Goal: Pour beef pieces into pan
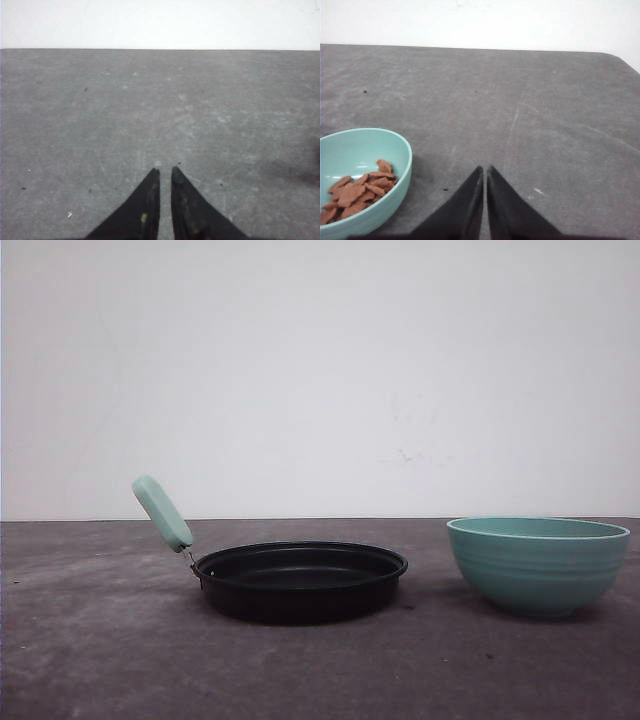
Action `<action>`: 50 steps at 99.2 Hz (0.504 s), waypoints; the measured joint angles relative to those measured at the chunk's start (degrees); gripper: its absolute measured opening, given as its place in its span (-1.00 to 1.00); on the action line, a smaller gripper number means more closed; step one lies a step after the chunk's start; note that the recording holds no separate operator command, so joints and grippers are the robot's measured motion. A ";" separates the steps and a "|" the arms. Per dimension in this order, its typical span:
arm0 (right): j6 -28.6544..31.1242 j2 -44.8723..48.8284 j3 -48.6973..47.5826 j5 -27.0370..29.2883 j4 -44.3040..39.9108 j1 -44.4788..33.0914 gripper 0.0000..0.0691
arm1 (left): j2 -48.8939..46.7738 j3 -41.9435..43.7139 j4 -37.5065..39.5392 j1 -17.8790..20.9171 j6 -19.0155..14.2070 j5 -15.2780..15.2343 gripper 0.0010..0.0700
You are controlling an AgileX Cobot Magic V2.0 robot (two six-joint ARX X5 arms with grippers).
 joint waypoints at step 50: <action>0.00 0.00 0.00 0.00 0.00 -0.28 -0.97 | 0.00 0.00 0.00 0.00 0.02 0.00 -0.99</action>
